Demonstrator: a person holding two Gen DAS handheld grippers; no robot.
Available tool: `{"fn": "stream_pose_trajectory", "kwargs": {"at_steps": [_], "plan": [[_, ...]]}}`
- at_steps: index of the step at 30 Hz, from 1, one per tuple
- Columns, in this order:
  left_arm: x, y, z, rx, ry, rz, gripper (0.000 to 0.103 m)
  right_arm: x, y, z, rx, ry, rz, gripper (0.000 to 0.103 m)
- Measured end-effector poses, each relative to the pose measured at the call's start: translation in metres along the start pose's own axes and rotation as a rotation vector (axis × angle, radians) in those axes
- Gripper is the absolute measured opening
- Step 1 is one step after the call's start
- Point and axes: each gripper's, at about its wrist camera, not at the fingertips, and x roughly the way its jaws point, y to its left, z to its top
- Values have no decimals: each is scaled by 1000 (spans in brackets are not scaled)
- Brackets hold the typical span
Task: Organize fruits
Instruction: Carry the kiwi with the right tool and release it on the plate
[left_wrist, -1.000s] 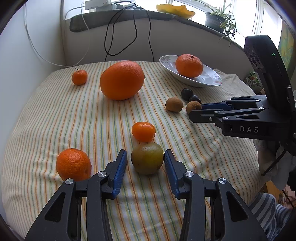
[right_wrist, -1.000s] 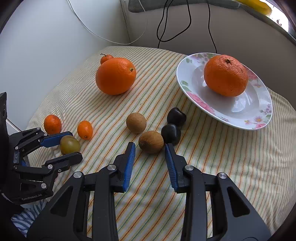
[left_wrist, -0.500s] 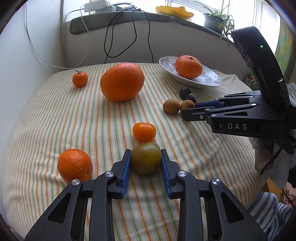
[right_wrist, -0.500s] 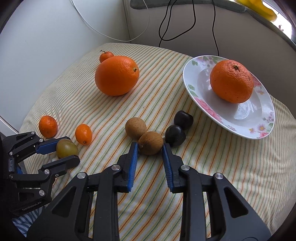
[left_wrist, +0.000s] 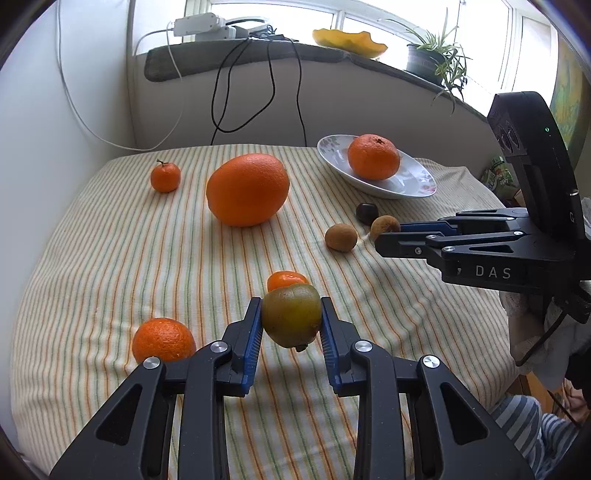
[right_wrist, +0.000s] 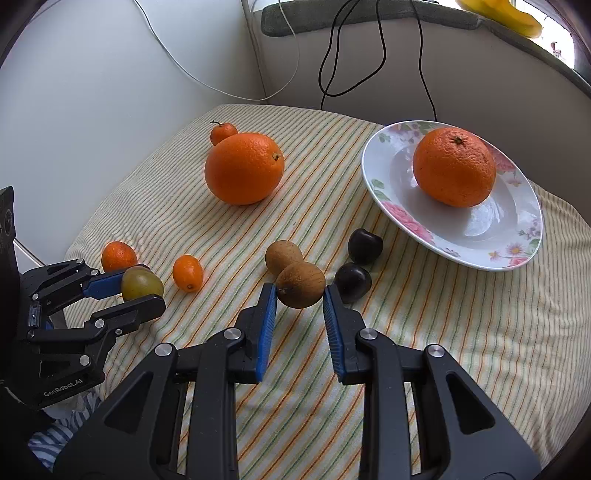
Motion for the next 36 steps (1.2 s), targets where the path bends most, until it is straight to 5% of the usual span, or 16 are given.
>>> {"fn": "stream_pose_trajectory", "kwargs": {"at_steps": [19, 36], "plan": [[36, -47, 70, 35, -50, -114, 28, -66, -66, -2, 110, -135, -81, 27], [93, -84, 104, 53, -14, -165, 28, -45, -117, 17, 135, -121, -134, 27]]}}
